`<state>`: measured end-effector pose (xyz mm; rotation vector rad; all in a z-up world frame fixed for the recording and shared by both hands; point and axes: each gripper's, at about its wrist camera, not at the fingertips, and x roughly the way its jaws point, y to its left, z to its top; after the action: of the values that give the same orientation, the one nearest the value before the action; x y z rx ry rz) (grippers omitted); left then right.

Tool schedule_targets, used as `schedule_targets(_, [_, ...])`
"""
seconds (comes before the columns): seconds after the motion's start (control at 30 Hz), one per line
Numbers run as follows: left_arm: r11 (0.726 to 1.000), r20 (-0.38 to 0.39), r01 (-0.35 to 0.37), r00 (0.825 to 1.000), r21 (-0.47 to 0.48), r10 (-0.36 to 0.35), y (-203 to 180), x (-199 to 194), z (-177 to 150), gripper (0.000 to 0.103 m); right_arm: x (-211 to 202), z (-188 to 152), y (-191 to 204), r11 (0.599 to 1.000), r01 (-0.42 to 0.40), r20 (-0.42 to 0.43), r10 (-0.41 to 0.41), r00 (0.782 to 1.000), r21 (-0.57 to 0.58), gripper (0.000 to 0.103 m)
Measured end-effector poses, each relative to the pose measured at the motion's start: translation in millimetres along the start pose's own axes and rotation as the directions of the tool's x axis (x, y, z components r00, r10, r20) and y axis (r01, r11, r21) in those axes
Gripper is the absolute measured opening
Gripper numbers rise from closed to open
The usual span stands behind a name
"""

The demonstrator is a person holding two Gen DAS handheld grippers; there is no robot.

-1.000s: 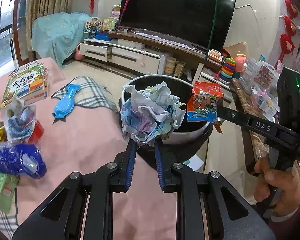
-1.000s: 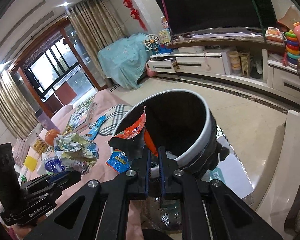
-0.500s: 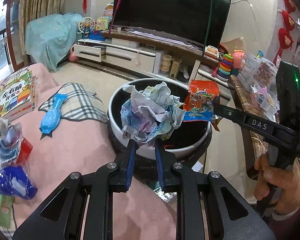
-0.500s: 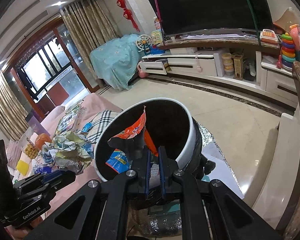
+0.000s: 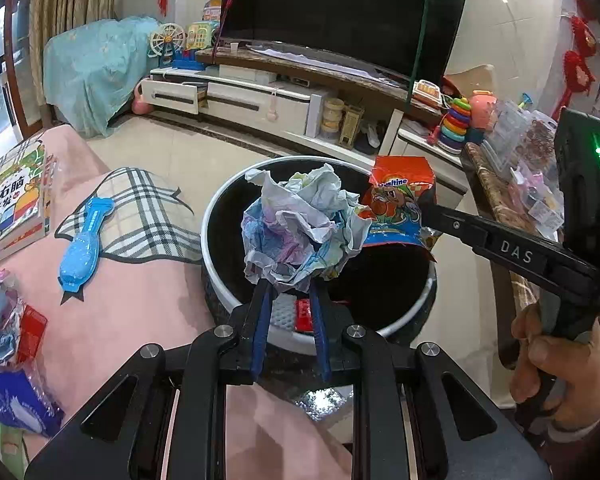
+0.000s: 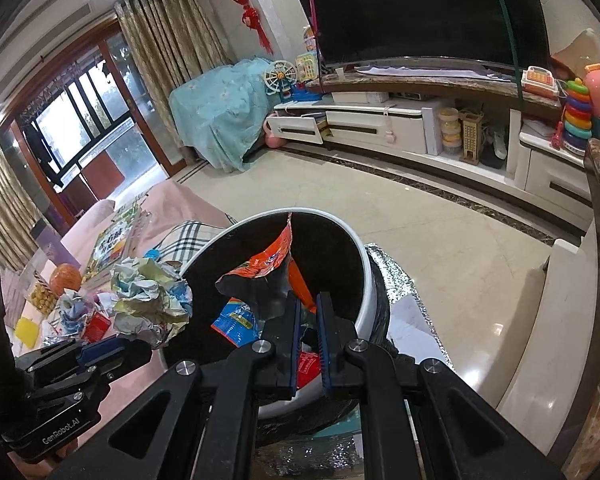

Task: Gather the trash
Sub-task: 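Carry both items over the bin and open both tools to release them, then grasp the green milk carton with the left tool while the right tool grasps the blue plastic bag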

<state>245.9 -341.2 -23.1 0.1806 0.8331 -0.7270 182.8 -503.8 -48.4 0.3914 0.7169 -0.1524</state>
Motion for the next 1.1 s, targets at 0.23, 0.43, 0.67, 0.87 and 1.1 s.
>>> schedule_targets(0.23, [1.0,-0.048,-0.007,0.999,-0.001,0.007,-2.0,18.2,8.4,0.025,9.2,5.5,0.2,1.0,0.019,-0.032,-0.02,0.999,-0.015,0.013])
schedule_targets(0.43, [1.0,-0.029,-0.011,1.0,-0.023,0.01,3.0,10.8,5.9,0.043,5.7,7.4,0.3,1.0,0.011,-0.027,-0.012,1.0,-0.009,0.04])
schedule_targets(0.67, [0.997,0.029,-0.028,0.999,-0.075,0.03,17.3,-22.3,-19.3,0.059,-9.4,2.6,4.0,1.0,-0.013,0.011,0.012,1.0,0.022,0.059])
schedule_targets(0.87, [0.989,0.072,-0.063,0.995,-0.13,0.073,39.7,-56.6,-52.8,0.073,-24.8,-18.6,23.0,0.994,-0.091,0.05,0.088,0.995,0.054,0.092])
schedule_targets(1.1, [0.975,0.094,-0.094,0.989,-0.2,0.115,68.2,-89.4,-86.9,0.073,-31.9,-41.8,51.9,0.986,-0.158,0.032,0.157,0.987,0.045,0.092])
